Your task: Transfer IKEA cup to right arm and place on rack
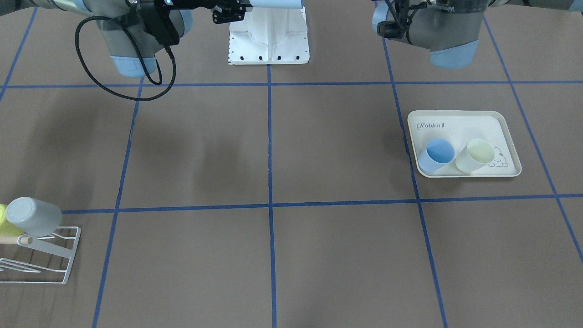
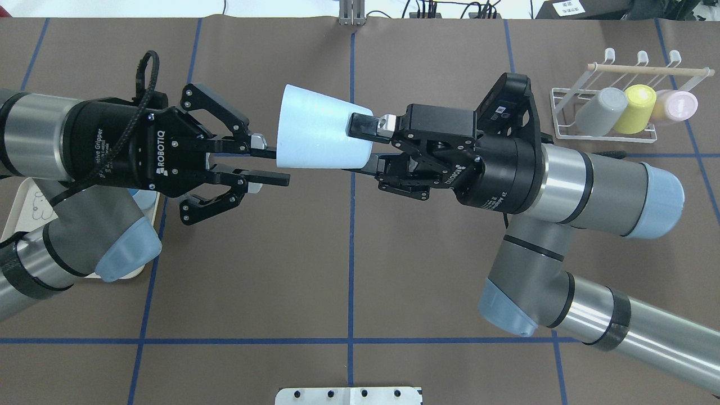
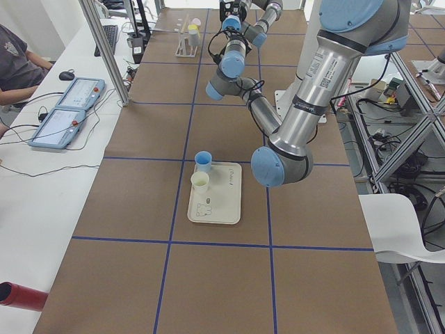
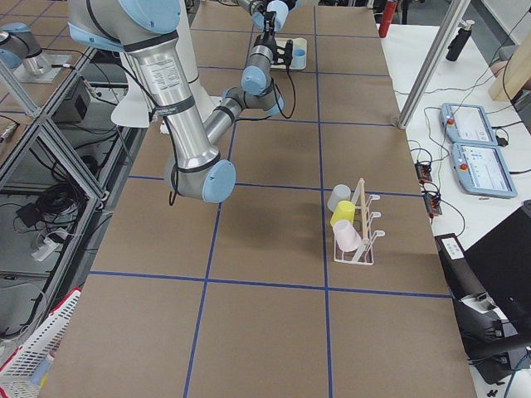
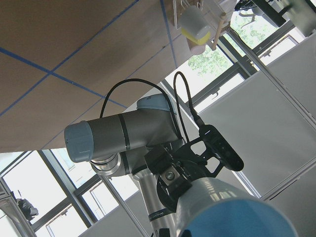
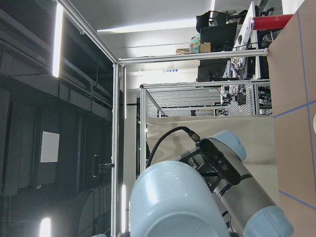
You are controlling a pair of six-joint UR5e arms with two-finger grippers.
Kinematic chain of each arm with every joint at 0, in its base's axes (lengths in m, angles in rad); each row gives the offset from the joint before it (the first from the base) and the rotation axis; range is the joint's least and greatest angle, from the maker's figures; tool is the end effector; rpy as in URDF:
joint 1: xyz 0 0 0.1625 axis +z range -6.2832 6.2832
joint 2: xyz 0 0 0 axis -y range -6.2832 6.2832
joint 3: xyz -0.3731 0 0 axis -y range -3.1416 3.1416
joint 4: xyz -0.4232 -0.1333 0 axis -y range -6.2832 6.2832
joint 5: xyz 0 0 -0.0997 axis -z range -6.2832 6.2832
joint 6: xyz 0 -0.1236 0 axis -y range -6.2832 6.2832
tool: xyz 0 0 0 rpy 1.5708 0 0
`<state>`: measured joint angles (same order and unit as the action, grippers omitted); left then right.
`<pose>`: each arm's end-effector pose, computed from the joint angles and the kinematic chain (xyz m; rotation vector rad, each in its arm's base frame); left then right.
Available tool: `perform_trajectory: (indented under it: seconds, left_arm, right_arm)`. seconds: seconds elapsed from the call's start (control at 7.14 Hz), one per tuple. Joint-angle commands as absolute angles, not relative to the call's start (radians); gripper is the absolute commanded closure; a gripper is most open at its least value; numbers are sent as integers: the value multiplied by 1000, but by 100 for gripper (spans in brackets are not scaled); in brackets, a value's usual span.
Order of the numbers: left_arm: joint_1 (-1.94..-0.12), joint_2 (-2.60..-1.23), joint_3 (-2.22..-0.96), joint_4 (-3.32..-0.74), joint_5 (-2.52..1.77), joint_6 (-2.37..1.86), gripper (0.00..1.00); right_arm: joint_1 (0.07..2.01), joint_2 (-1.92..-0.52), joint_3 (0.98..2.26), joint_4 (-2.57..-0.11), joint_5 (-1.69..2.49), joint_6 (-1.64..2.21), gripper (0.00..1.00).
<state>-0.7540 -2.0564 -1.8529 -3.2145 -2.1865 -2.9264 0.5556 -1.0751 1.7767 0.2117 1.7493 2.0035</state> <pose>0.3014 -0.3680 0.0569 -0.9226 2.0563 -0.3928 -0.3628 -0.3563 0.0603 0.0765 -2.4739 0.2054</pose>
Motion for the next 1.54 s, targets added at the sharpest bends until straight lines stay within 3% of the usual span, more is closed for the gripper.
perform_trajectory:
  seconds: [0.0, 0.42, 0.7, 0.98, 1.4]
  left_arm:
    - [-820, -2043, -1875, -3200, -2186, -2873, 0]
    - [-988, -1933, -1786, -3058, -2338, -2463, 0]
    - [-1104, -1931, -1776, -2695, -2450, -2013, 0]
    - [-1179, -1908, -1781, -2498, -2448, -1730, 0]
    - [-1203, -1833, -1786, -2355, -2372, -1407, 0]
  right_arm:
    - [566, -1083, 1781, 212, 1749, 2003, 75]
    - [687, -1178, 1773, 184, 1837, 1886, 75]
    - [779, -1253, 1778, 50, 1958, 1661, 75]
    - [949, -1293, 1779, -105, 2116, 1529, 75]
    - [1219, -1142, 1790, -728, 2336, 1146, 75]
